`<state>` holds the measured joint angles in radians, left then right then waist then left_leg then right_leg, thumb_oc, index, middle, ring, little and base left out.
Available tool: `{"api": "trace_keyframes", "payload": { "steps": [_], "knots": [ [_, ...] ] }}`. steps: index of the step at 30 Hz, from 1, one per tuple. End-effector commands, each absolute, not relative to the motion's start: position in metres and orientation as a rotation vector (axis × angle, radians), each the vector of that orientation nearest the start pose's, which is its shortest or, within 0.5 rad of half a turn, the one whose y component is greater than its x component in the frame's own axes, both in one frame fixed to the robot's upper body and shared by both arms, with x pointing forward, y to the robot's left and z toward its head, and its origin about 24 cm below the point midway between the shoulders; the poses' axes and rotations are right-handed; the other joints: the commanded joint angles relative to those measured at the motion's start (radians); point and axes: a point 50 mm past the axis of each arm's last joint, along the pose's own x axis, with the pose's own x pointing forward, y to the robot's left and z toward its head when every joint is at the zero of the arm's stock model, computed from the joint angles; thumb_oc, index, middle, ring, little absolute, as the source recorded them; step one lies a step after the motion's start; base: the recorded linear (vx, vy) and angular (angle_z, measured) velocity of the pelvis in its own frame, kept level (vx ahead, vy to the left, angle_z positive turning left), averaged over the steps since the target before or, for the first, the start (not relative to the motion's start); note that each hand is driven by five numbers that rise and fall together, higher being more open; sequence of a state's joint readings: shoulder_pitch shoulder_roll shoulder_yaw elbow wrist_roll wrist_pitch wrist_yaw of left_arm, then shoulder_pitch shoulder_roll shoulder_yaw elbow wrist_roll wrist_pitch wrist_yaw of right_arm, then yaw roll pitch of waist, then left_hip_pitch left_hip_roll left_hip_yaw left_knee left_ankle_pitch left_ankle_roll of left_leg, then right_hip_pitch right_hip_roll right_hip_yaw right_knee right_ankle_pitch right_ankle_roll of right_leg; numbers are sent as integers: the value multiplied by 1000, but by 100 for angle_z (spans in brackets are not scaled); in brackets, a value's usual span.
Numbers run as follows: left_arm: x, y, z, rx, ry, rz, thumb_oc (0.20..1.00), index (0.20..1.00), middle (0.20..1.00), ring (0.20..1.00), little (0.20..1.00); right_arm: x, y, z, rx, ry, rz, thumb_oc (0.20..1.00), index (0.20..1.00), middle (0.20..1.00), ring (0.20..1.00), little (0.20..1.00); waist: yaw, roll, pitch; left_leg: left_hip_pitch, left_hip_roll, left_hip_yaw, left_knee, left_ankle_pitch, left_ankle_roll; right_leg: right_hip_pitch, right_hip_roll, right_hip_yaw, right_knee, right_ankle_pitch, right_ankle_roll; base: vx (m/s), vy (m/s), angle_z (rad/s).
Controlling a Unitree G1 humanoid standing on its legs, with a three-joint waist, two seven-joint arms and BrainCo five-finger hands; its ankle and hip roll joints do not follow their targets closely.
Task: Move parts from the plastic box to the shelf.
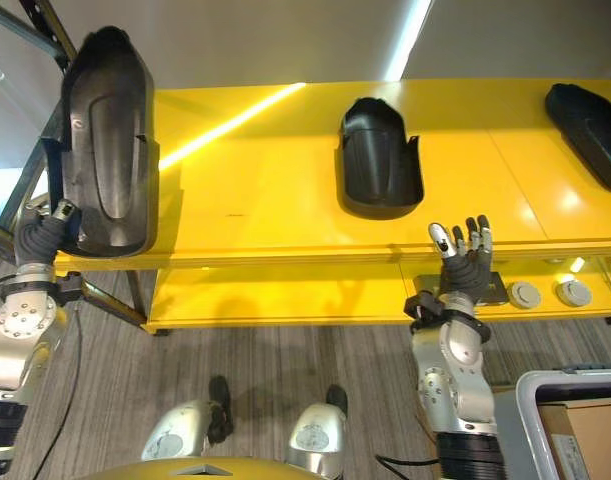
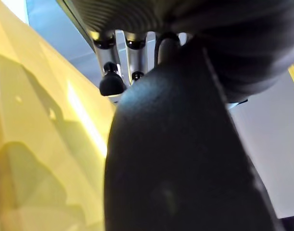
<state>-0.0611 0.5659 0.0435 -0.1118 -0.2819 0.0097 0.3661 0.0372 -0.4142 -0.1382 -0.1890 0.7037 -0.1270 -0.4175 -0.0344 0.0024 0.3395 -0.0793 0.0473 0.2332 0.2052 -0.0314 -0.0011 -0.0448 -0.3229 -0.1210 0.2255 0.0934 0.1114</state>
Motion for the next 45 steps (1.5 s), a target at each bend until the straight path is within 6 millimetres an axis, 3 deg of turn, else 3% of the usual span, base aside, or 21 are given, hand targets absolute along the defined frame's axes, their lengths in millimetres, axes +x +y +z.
{"api": "trace_keyframes", "payload": {
  "steps": [1,2,3,7,8,11,17,18,22,27,33,36,40,45],
  "knots": [
    [248,263,158,241,-407,389,200,200,200,200,200,236,-264,139,263,-378,-369,1000,1000,1000,1000,1000,-30,17,-53,69,71,-108,-44,25,-50,-19,75,19,67,-90,80,70,-5,-28],
    [247,266,157,243,-415,404,200,200,200,200,200,236,-262,139,265,-376,-351,1000,1000,1000,1000,1000,-41,8,-49,77,64,-99,-45,12,-48,-24,121,36,24,-86,76,93,-86,-24],
    [242,267,154,247,-424,415,200,200,200,200,200,235,-262,139,252,-370,-344,1000,1000,1000,1000,1000,-31,-2,-52,87,66,-87,-59,10,-38,-20,117,22,-23,-56,76,82,-96,-14],
    [245,259,154,259,-430,387,200,200,200,200,200,236,-268,138,257,-360,-362,1000,1000,1000,1000,1000,-26,-15,-71,81,63,-106,-91,29,-48,20,149,11,-114,-43,62,74,-133,24],
    [250,254,156,275,-436,376,200,200,200,200,200,240,-268,138,244,-365,-373,1000,1000,1000,1000,1000,-15,-19,-91,77,75,-92,-119,46,-61,43,159,-20,-168,-38,60,60,-111,24],
    [261,256,162,328,-421,410,200,200,200,200,200,244,-265,138,239,-348,-376,1000,1000,1000,1000,1000,-22,-17,-106,86,86,-85,-151,64,-74,57,170,-23,-204,-33,58,78,-78,2],
    [300,271,159,371,-283,488,200,200,200,200,200,255,-259,132,227,-287,-349,1000,1000,1000,1000,1000,-59,-4,-126,106,99,-50,-185,79,-84,58,177,-16,-218,-30,62,51,-11,-8],
    [316,277,154,416,-212,516,200,200,200,200,200,258,-257,131,224,-272,-337,1000,1000,1000,1000,1000,-77,3,-125,109,103,-35,-190,83,-85,51,178,-9,-212,-33,63,4,13,-13],
    [334,287,142,449,-82,581,200,200,200,200,200,261,-255,132,215,-274,-301,1000,1000,1000,1000,1000,-116,12,-108,100,106,-10,-186,82,-83,27,179,12,-200,-36,61,-53,24,-18],
    [340,284,130,412,-8,613,200,200,200,200,200,262,-252,133,206,-274,-265,1000,1000,1000,1000,1000,-140,15,-97,104,105,9,-179,78,-81,24,179,23,-201,-36,57,-32,20,-15],
    [333,274,112,395,32,589,200,200,200,200,200,258,-247,125,202,-248,-246,1000,1000,1000,1000,1000,-140,15,-104,116,104,17,-173,73,-78,38,178,26,-204,-37,56,37,-2,-3],
    [318,269,99,428,49,588,200,200,200,200,200,253,-246,120,199,-236,-257,1000,1000,1000,1000,1000,-124,12,-106,112,101,9,-170,69,-76,42,177,20,-208,-39,55,0,0,0],
    [293,278,82,451,93,622,200,200,200,200,200,247,-250,114,209,-220,-276,1000,1000,1000,1000,1000,-103,9,-106,110,97,-2,-171,67,-75,50,176,12,-219,-39,54,0,0,0],
    [277,288,69,443,145,633,200,200,200,200,200,245,-252,113,209,-214,-279,1000,1000,1000,1000,1000,-90,5,-109,114,97,-6,-177,69,-77,59,176,2,-228,-38,53,-4,-1,6]
  ]
}}
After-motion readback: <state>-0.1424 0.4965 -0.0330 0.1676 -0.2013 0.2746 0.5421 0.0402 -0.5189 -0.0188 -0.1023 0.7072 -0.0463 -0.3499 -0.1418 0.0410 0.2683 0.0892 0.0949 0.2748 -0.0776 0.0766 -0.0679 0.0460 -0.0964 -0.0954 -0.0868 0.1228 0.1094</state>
